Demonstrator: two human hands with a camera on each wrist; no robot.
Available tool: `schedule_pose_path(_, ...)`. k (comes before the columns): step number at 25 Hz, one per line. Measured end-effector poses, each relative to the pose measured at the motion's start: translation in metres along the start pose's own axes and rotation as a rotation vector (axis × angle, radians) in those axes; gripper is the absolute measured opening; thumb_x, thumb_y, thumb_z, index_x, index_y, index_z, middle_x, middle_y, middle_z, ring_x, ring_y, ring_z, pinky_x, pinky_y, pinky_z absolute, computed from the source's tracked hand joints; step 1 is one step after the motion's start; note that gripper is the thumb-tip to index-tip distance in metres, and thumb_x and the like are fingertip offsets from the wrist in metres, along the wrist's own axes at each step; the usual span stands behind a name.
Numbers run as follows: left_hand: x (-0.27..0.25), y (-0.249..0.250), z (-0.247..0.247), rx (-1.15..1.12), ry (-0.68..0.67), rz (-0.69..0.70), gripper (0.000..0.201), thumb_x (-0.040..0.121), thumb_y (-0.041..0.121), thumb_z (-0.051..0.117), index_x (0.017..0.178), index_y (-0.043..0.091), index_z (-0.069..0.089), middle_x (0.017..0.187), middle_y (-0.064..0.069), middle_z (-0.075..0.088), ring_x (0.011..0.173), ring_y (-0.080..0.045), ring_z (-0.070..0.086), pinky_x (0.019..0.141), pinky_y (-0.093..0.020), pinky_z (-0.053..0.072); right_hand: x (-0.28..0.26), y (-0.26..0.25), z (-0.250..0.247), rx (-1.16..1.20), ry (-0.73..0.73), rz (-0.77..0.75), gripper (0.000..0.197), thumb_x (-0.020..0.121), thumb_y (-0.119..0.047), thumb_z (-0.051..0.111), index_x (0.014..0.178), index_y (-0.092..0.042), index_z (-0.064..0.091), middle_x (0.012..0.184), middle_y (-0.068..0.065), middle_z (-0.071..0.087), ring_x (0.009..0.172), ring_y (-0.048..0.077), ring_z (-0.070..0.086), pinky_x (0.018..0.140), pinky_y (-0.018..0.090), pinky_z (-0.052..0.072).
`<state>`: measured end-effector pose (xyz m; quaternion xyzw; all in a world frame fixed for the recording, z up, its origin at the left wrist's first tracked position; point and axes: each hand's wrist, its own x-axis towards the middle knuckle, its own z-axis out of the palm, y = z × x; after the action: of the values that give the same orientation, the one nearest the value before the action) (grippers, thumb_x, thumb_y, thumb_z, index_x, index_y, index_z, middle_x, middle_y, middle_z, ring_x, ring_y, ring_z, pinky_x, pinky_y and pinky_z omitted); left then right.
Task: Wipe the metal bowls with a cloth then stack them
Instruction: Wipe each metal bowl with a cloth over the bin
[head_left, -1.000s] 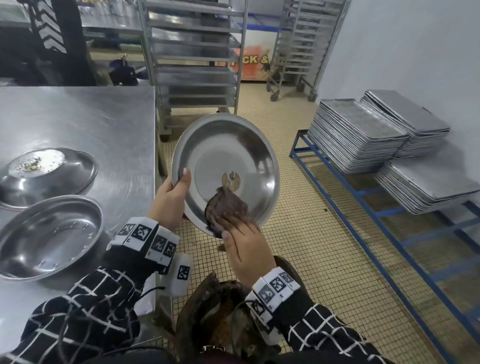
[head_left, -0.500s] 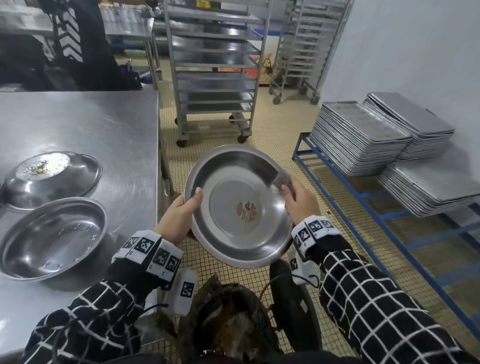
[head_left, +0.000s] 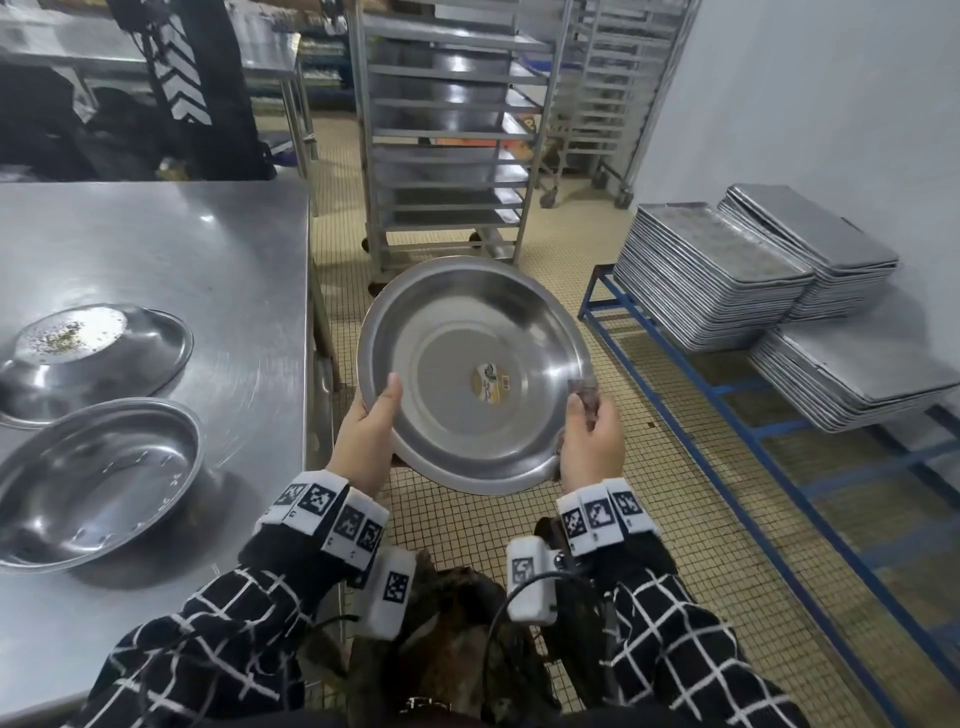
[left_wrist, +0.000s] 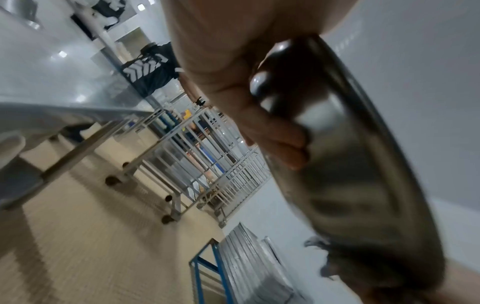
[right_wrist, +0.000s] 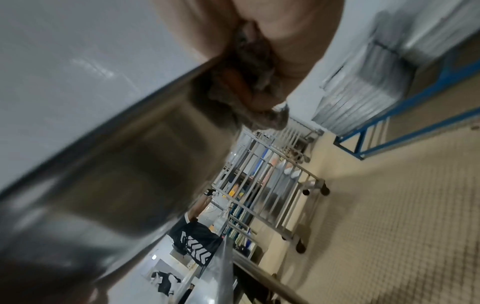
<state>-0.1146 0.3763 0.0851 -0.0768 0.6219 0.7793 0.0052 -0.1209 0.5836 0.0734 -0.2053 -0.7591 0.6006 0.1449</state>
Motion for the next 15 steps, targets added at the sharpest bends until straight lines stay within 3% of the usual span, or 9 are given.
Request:
schedule_pose_path(3, 0.006, 0.004, -0.013, -0.056, -0.195, -0.101, 0.055, 0.073, 0.039, 0.076, 0.12, 0.017, 0.057, 0.087, -0.002, 0.073, 0.078, -0.02, 0.071, 0.067, -0.031, 0.056, 0.021, -0.015, -0.026, -0.084, -0.121, -0.069, 0.016, 0.096, -0.029, 0.05, 0.098, -0.016, 0.058, 0.083, 0.002, 0.063, 0.065, 0.013, 0.057, 0.051, 0.017, 0.046)
schedule_pose_path(5, 0.006, 0.009, -0.02, -0.193, -0.266, -0.191, 0.059, 0.063, 0.045, 0.079, 0.111, 0.013, 0.066, 0.092, -0.009, 0.072, 0.082, -0.025, 0.069, 0.072, -0.037, 0.056, 0.03, -0.025, -0.038, -0.159, -0.228, -0.11, 0.013, 0.096, -0.028, 0.051, 0.094, -0.018, 0.059, 0.067, 0.0, 0.056, 0.055, 0.01, 0.05, 0.047, 0.017, 0.042)
schedule_pose_path(7, 0.008, 0.01, -0.021, -0.223, -0.208, -0.226, 0.041, 0.08, 0.039, 0.066, 0.108, 0.01, 0.068, 0.096, -0.013, 0.071, 0.086, -0.03, 0.068, 0.085, -0.044, 0.051, 0.027, -0.031, -0.042, -0.118, -0.254, -0.098, 0.015, 0.097, -0.025, 0.051, 0.094, -0.014, 0.061, 0.059, -0.005, 0.049, 0.048, 0.007, 0.043, 0.043, 0.015, 0.037)
schedule_pose_path(9, 0.011, 0.01, -0.019, -0.217, -0.106, -0.225, 0.034, 0.091, 0.032, 0.054, 0.11, 0.007, 0.066, 0.093, -0.013, 0.072, 0.088, -0.031, 0.067, 0.09, -0.046, 0.048, 0.016, -0.031, -0.039, -0.06, -0.17, -0.023, 0.018, 0.098, -0.025, 0.048, 0.097, -0.012, 0.06, 0.063, -0.005, 0.049, 0.05, 0.006, 0.043, 0.043, 0.011, 0.037)
schedule_pose_path(11, 0.011, 0.01, -0.01, -0.163, -0.063, -0.145, 0.032, 0.096, 0.031, 0.046, 0.107, 0.008, 0.066, 0.092, -0.011, 0.073, 0.093, -0.032, 0.067, 0.089, -0.045, 0.049, 0.001, -0.027, -0.028, -0.003, -0.075, 0.045, 0.017, 0.098, -0.028, 0.045, 0.1, -0.015, 0.056, 0.075, -0.004, 0.054, 0.06, 0.007, 0.049, 0.05, 0.015, 0.042)
schedule_pose_path(13, 0.006, 0.007, 0.006, -0.061, 0.012, -0.074, 0.032, 0.099, 0.033, 0.042, 0.099, 0.014, 0.067, 0.084, -0.005, 0.074, 0.084, -0.024, 0.068, 0.081, -0.038, 0.051, -0.012, -0.02, -0.01, 0.081, 0.003, 0.083, 0.016, 0.098, -0.029, 0.045, 0.103, -0.016, 0.052, 0.087, -0.003, 0.058, 0.07, 0.008, 0.057, 0.056, 0.019, 0.046)
schedule_pose_path(15, 0.0, 0.001, 0.015, 0.027, -0.012, -0.053, 0.029, 0.099, 0.033, 0.042, 0.101, 0.015, 0.065, 0.079, -0.001, 0.073, 0.077, -0.017, 0.068, 0.08, -0.034, 0.052, -0.018, -0.015, 0.003, 0.135, 0.066, 0.115, 0.017, 0.098, -0.03, 0.046, 0.106, -0.015, 0.05, 0.092, -0.001, 0.059, 0.077, 0.011, 0.06, 0.06, 0.022, 0.048)
